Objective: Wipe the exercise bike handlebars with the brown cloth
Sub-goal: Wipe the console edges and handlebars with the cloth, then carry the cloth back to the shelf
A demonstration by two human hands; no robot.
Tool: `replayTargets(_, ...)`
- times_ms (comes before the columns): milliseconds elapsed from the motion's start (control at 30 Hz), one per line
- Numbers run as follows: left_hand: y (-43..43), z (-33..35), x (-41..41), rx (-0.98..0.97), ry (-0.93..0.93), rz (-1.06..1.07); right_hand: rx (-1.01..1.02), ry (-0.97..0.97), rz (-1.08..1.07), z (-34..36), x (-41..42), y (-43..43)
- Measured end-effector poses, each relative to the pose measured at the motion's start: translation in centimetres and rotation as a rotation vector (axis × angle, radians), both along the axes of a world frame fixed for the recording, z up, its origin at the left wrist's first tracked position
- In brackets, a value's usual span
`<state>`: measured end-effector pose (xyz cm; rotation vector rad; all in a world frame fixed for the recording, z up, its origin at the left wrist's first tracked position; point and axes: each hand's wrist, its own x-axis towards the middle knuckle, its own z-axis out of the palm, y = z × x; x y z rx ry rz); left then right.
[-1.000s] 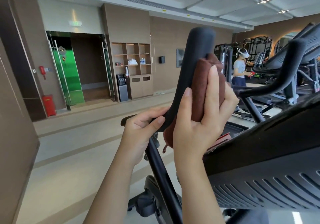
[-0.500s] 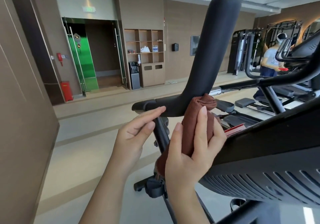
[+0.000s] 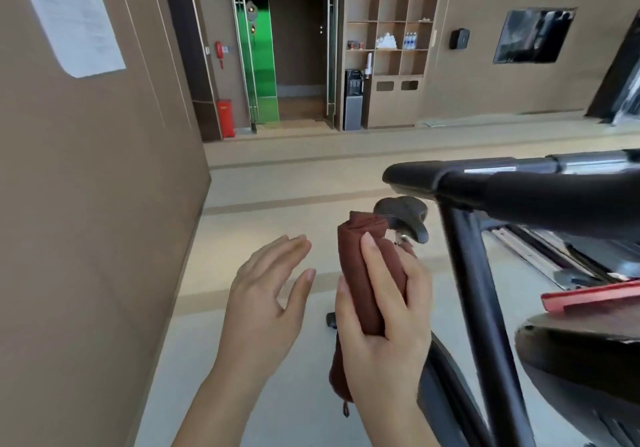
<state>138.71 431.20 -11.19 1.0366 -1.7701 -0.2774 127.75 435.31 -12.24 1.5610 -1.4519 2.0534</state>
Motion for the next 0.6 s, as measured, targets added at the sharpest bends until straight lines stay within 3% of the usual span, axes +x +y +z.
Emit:
replayTargets(133, -3.0, -2.2, 3.1, 0.004, -0.18, 0.088, 0.139, 0.059, 0.068, -1.6, 2.5, -4.1)
replayTargets(333, -10.6, -4.0, 7.7, 0.087, -0.279, 0.166, 0.306, 0.14, 0.086, -3.2, 6.1, -12.9)
replayTargets(600, -23.5, -3.0, 15.1, -0.057, -0.394, 0.246, 0.458, 0.292, 0.101, -1.3, 12.3, -26.5)
